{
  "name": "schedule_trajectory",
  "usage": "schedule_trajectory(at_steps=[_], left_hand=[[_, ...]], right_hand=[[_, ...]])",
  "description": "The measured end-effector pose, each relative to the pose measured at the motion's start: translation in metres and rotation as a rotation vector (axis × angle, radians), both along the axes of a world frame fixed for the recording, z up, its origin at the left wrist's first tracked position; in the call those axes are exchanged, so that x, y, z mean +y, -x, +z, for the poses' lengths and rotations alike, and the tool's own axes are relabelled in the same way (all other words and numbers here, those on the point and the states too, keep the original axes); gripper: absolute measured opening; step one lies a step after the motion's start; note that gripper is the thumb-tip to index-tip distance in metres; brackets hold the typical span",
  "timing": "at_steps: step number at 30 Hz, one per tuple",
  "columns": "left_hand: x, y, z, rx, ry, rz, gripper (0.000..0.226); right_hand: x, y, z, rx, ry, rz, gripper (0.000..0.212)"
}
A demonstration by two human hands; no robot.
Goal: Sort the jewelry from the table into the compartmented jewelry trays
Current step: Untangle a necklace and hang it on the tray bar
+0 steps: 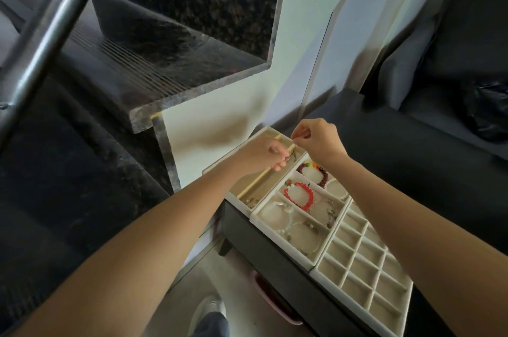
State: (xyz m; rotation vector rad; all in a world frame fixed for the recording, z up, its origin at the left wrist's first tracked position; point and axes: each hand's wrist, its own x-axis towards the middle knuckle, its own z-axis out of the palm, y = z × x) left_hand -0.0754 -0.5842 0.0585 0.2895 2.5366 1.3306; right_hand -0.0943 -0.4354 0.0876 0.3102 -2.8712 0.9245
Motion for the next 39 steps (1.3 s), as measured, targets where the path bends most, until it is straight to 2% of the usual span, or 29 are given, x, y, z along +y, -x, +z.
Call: schedule_trajectory(at_steps=[5,13,16,21,27,34,39], left_hand=[[0.002,0.013,-0.005,0.137,0.091,-0.018,0.023],[0.002,0.016,-0.009,0.212,0.085,0.040,0.024],[0.001,0.017,-0.013,0.256,0.227,-0.010,0.030],[0.005,0.015,-0.019,0.321,0.626,-0.174,0.056],[0.010,0.016,-0.028,0.401,0.800,-0.286,0.048],[0.013,0.017,-0.034,0.440,0.858,-0.297,0.043],[0.012,0.015,-0.034,0.425,0.847,-0.290,0.043]], right_hand=[[0.003,0.027,-0.020,-0.007,-0.012,-0.053,0.011],[0.016,0.043,-0.039,-0.099,0.014,-0.061,0.004],[0.021,0.046,-0.044,-0.141,0.018,-0.060,0.003],[0.022,0.053,-0.047,-0.119,-0.041,-0.062,0.004],[0.020,0.062,-0.053,-0.112,-0.274,-0.004,0.015],[0.019,0.070,-0.061,-0.082,-0.613,0.126,0.022],[0.020,0.073,-0.064,0.085,-0.860,0.247,0.016]])
